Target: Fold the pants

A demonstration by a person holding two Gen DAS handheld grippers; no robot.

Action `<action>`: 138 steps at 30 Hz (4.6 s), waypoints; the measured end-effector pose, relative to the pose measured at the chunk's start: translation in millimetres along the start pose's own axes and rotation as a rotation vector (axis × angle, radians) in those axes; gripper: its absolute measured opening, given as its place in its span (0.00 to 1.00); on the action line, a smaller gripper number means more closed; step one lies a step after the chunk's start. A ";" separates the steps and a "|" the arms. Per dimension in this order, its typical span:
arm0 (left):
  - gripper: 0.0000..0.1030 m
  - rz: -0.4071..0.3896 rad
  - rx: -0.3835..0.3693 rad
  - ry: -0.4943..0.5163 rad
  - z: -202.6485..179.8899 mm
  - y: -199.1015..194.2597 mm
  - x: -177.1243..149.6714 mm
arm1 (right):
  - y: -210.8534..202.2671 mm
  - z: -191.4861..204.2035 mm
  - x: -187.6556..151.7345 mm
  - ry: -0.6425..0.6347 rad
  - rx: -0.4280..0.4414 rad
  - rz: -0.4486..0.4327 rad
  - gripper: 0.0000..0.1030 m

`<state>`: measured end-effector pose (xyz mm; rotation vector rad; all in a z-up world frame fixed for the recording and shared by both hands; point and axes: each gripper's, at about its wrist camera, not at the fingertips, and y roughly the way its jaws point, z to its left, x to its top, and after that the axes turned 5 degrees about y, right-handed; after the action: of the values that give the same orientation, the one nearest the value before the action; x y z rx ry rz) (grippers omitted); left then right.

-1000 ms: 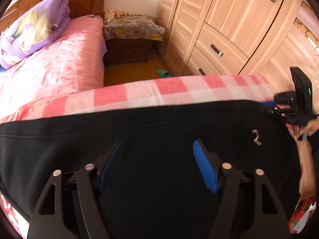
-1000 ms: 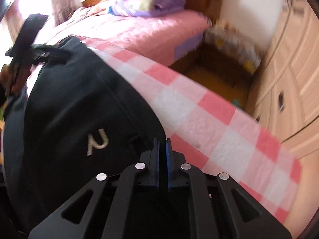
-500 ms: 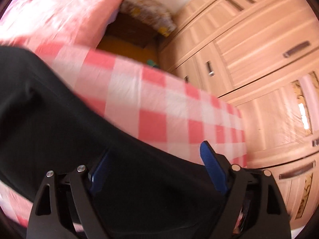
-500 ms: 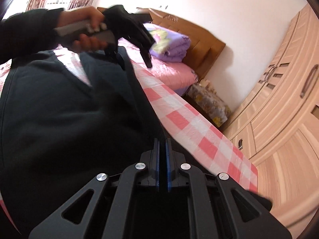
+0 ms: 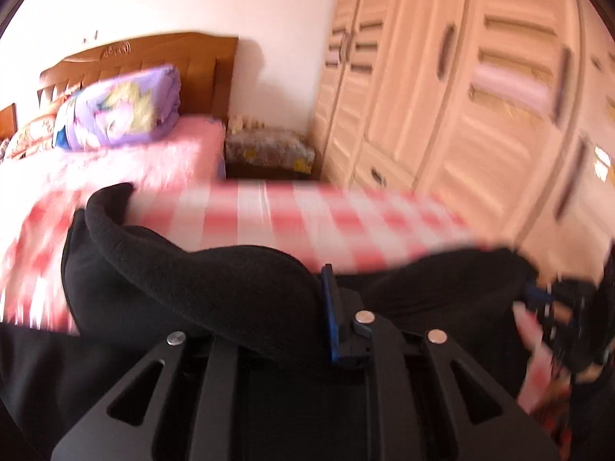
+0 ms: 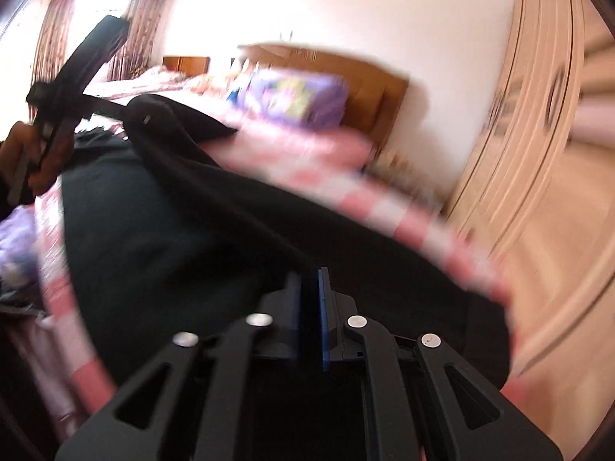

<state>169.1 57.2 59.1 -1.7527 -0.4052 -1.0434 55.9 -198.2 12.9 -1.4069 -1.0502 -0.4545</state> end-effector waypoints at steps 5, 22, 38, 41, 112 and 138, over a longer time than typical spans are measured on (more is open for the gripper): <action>0.23 0.210 -0.069 -0.143 18.2 39.8 -77.1 | -1.2 11.2 -39.9 0.114 -0.041 0.123 0.50; 0.73 0.145 -0.141 -0.366 50.4 27.1 -85.3 | -27.5 -128.4 -97.4 0.892 -0.012 0.045 0.71; 0.09 -0.022 -0.143 -0.211 22.4 -46.1 -46.7 | -77.0 -102.5 -72.0 0.724 -0.042 -0.007 0.28; 0.10 0.069 -0.153 -0.181 13.8 -42.8 -71.8 | -66.2 -99.3 -105.9 0.762 -0.050 0.068 0.29; 0.98 0.144 0.155 -0.181 73.6 -50.3 -18.6 | 25.4 97.9 39.8 0.172 0.208 0.073 0.82; 0.08 -0.009 0.304 -0.614 267.6 -127.5 -137.3 | 65.4 95.8 37.7 0.363 0.291 0.122 0.82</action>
<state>126.7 374.6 -5.4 -1.7610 -0.9021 -0.3958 96.6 -85.5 -9.9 -1.0731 -0.6999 -0.4290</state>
